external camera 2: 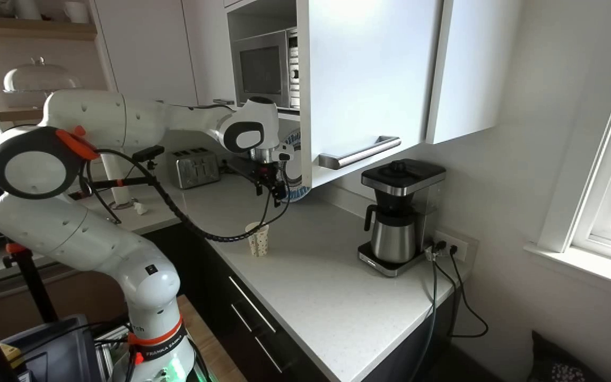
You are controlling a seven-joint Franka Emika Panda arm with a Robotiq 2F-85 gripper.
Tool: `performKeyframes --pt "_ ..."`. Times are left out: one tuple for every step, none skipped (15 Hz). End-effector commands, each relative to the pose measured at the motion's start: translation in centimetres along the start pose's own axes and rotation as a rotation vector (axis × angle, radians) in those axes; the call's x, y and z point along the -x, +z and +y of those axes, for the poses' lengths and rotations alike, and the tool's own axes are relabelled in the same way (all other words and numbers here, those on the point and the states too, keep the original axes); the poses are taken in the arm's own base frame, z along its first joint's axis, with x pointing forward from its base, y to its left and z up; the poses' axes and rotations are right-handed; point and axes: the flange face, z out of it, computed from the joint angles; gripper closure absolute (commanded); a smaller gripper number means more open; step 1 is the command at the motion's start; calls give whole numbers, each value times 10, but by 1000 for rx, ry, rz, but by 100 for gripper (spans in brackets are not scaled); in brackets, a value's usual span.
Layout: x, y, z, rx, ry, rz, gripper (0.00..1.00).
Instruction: Turn the cup upside down
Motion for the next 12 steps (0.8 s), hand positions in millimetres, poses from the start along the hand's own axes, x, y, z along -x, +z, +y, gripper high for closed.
performKeyframes --pt "0 0 0 0 0 -1 0" --pt "0 0 0 0 0 -1 0" --pt "0 0 0 0 0 -1 0" --pt "0 0 0 0 0 -1 0" --pt "1 9 -9 17 -15 -21 0" --pt "2 16 -16 19 -33 -27 0" --pt "5 24 -23 28 -46 -34 0" --pt "7 27 -30 25 -55 -43 0" --pt "12 29 -36 25 -52 -36 0" --pt "16 32 -41 57 -61 -36 0" --pt "19 35 -45 67 -71 -27 0" --pt "20 42 -49 83 -84 -17 0"
